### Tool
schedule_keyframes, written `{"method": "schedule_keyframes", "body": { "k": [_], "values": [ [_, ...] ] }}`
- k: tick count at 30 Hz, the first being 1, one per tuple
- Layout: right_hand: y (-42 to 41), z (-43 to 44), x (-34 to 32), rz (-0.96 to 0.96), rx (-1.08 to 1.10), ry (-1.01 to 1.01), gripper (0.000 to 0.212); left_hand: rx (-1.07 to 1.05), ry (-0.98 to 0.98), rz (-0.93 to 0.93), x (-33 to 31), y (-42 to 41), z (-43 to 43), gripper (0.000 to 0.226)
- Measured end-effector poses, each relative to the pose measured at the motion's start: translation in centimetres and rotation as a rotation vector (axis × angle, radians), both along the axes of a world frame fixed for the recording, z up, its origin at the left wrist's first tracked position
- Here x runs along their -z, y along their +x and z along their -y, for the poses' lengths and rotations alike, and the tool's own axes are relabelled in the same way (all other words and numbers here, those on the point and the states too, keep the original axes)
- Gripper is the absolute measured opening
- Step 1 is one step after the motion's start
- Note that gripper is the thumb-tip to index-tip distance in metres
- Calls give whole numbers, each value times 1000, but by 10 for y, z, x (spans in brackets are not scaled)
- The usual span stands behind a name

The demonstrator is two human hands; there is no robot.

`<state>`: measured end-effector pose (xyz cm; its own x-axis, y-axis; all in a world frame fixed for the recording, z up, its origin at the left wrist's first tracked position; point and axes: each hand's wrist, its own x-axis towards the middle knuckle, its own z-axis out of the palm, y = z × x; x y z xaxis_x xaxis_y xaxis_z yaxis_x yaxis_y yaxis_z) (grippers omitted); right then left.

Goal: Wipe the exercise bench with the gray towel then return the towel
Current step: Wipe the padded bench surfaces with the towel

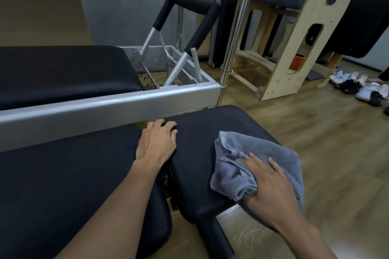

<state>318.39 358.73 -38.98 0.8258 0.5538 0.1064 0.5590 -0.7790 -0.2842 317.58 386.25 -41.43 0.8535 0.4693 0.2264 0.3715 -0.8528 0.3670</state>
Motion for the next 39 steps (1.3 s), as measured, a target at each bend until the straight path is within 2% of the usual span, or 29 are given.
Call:
{"method": "schedule_keyframes", "body": {
  "k": [3, 8, 16, 22, 26, 29, 30, 34, 39],
  "values": [
    [11, -13, -3, 36, 6, -8, 73, -6, 22, 14, 2, 2, -1, 37],
    [73, -79, -15, 126, 36, -65, 31, -9, 27, 4, 4, 5, -3, 37],
    [129, -120, -9, 106, 52, -71, 41, -5, 57, -21, 4, 5, -4, 38],
    [92, -68, -6, 117, 10, -38, 38, -56, 98, -82, -14, 19, 11, 34],
    [44, -5, 1, 38, 23, -29, 66, -39, 130, -120, -18, 38, 36, 37],
    [52, -8, 0, 58, 33, -30, 76, -87, 155, -100, -13, 44, 38, 35],
    [61, -19, -6, 68, 40, -40, 73, -87, 161, -98, -12, 44, 36, 35],
    [101, -63, -16, 119, 34, -67, 38, -51, 125, -128, -15, 42, 37, 36],
    [153, -106, -12, 73, 12, -108, 44, -39, 131, -158, -13, 41, 41, 36]
  ]
}}
